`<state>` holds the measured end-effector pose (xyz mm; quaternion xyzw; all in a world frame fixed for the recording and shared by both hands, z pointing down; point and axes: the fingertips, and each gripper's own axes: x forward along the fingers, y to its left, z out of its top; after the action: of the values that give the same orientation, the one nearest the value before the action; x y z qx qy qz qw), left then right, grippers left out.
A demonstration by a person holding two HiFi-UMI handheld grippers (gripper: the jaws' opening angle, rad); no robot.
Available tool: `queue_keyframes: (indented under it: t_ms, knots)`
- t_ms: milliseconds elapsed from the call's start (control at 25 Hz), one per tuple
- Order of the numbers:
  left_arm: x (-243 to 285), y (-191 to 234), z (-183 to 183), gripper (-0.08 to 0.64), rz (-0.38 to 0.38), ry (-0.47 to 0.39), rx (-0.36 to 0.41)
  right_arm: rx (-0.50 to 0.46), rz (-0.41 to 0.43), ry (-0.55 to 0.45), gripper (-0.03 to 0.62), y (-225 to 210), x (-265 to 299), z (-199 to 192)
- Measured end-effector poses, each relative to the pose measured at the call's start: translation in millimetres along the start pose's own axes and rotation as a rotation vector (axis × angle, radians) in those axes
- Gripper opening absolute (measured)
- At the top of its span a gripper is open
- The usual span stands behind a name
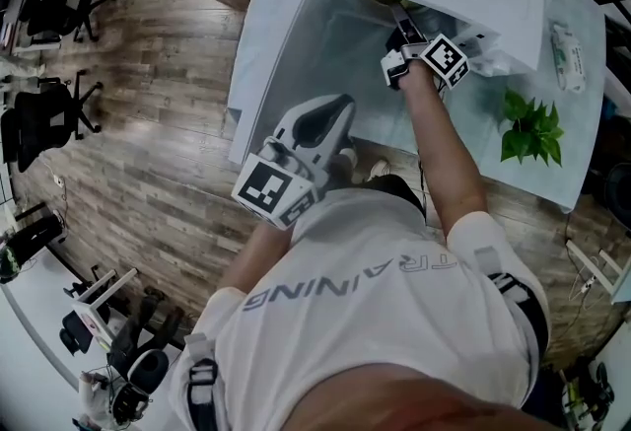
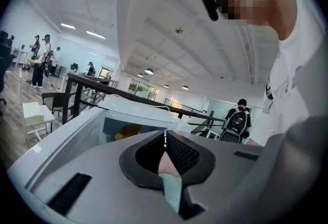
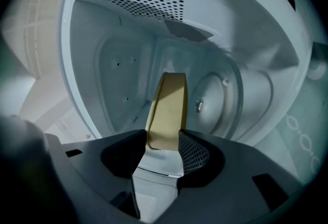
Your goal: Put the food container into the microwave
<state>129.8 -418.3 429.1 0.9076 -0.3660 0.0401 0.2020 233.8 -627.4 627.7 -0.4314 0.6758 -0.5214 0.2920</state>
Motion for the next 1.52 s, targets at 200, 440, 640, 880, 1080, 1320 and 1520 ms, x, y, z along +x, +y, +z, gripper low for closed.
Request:
queue_keyframes:
  t_ms: [200,440,640,880,1080,1320,1520]
  knots:
    - [0,1,1,0.041,-0.001,-0.008,-0.006,0.044,-0.015,-0.03,0.215,-7,5,7]
    - [-2,1,0,0.041,-0.003,-0.005,-0.009,-0.009,-0.05,-0.004,0.292,-7,4,3]
    - [-3,-4,-1,0.041,-0.015,-0.006,-0.005,-0.171,-0.124,0.073,0.343,-7,1,-2]
    - [-8,-10,1,0.041,-0.026,-0.014,-0.018,-0.53,-0.291,0.258,0.367,-14,-7,-19]
    - [-13,-20,3,0.041,-0.041,-0.027,-0.021,-0.653,-0.351,0.32,0.374,-19,-21,-21]
    - [-25,-31,6,0.041,-0.038,-0.042,-0.011,-0.759,-0.28,0.342,0.373,10,-50,-31]
    - [-31,-47,16,0.041,-0.047,-0.075,0.014,-0.904,-0.186,0.309,0.318,56,-97,-33]
